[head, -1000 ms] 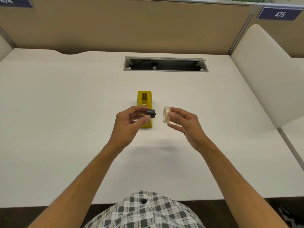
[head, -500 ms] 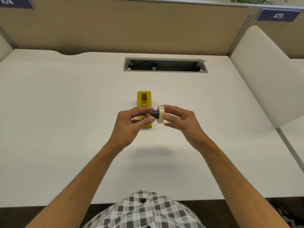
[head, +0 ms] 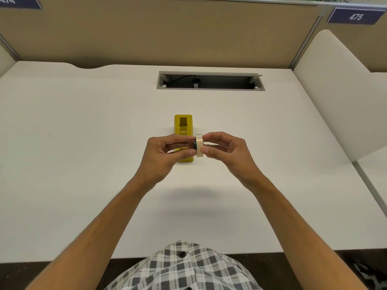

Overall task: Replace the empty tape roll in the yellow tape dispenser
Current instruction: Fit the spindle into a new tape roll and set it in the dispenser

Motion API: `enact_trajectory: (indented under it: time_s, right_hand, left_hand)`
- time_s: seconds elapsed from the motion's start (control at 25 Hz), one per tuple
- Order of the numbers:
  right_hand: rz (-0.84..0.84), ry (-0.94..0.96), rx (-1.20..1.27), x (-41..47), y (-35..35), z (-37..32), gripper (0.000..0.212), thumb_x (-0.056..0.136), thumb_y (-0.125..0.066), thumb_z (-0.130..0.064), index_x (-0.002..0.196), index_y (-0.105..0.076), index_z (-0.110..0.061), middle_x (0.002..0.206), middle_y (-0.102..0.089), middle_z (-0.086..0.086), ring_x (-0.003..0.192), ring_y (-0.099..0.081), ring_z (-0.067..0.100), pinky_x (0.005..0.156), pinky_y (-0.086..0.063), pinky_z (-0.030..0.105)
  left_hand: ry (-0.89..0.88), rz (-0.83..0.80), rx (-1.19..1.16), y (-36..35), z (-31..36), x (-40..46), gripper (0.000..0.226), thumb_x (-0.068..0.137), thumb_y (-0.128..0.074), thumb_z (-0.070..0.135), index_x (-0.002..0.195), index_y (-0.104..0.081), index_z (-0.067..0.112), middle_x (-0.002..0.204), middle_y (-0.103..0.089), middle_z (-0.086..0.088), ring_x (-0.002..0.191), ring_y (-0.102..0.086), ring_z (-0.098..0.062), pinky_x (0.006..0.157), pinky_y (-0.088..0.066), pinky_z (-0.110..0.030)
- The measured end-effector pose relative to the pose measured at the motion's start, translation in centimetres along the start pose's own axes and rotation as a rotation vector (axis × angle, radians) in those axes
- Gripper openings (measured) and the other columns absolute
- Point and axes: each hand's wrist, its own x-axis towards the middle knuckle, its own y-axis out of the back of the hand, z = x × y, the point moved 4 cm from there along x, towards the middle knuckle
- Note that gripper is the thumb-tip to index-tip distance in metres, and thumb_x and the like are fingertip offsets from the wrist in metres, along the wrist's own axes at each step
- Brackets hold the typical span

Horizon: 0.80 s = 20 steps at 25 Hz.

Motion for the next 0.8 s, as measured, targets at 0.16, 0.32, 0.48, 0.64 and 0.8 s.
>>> enact_trajectory:
  time_s: [0.16, 0.32, 0.48, 0.64, 0.8]
  right_hand:
    - [-0.024, -0.007, -0.021, 0.2, -0.1, 0.1, 0.023, 0.093, -0.062, -0.017, 0.113, -0.071, -0.01, 0.109, -0.074, 0.007, 0.104, -0.07, 0.019, 0.09, -0.057, 0.033]
    - [0.002, 0.038, -0.141, 0.4, -0.2, -0.1, 0.017, 0.089, -0.068, -0.017, 0.105, -0.074, -0.02, 0.101, -0.076, -0.004, 0.099, -0.069, 0.009, 0.085, -0.054, 0.029]
    - [0.031, 0.042, -0.191, 0.7, -0.2, -0.1, 0.014, 0.09, -0.067, -0.024, 0.102, -0.075, -0.022, 0.097, -0.075, -0.007, 0.095, -0.068, 0.006, 0.083, -0.05, 0.027]
    - [0.045, 0.019, -0.182, 0.8, -0.4, 0.2, 0.013, 0.092, -0.065, -0.023, 0.1, -0.074, -0.018, 0.089, -0.075, -0.009, 0.087, -0.068, 0.005, 0.078, -0.052, 0.027]
    - [0.059, 0.008, -0.215, 1.1, -0.3, 0.8, 0.017, 0.091, -0.067, -0.026, 0.103, -0.075, -0.018, 0.094, -0.076, -0.007, 0.091, -0.069, 0.004, 0.085, -0.053, 0.032]
  left_hand:
    - [0.013, 0.019, -0.011, 0.5, 0.1, 0.2, 0.034, 0.074, -0.076, -0.001, 0.107, -0.073, 0.004, 0.102, -0.076, -0.008, 0.098, -0.072, -0.02, 0.089, -0.057, -0.033]
    - [0.015, 0.012, -0.014, 0.5, 0.3, 0.2, 0.033, 0.074, -0.077, -0.001, 0.106, -0.073, 0.006, 0.099, -0.076, -0.006, 0.095, -0.073, -0.02, 0.087, -0.057, -0.032]
    - [0.031, 0.008, -0.019, 0.4, 0.3, 0.4, 0.031, 0.076, -0.076, 0.004, 0.107, -0.072, 0.006, 0.102, -0.075, -0.009, 0.097, -0.072, -0.023, 0.089, -0.057, -0.035]
    - [0.061, 0.017, 0.01, 0.3, -0.1, 0.6, 0.03, 0.079, -0.075, 0.008, 0.109, -0.072, 0.008, 0.103, -0.075, -0.006, 0.097, -0.072, -0.02, 0.092, -0.056, -0.034]
    - [0.081, 0.028, 0.005, 0.4, -0.6, 0.6, 0.03, 0.08, -0.075, 0.007, 0.109, -0.072, 0.009, 0.103, -0.075, -0.006, 0.098, -0.072, -0.021, 0.091, -0.055, -0.032]
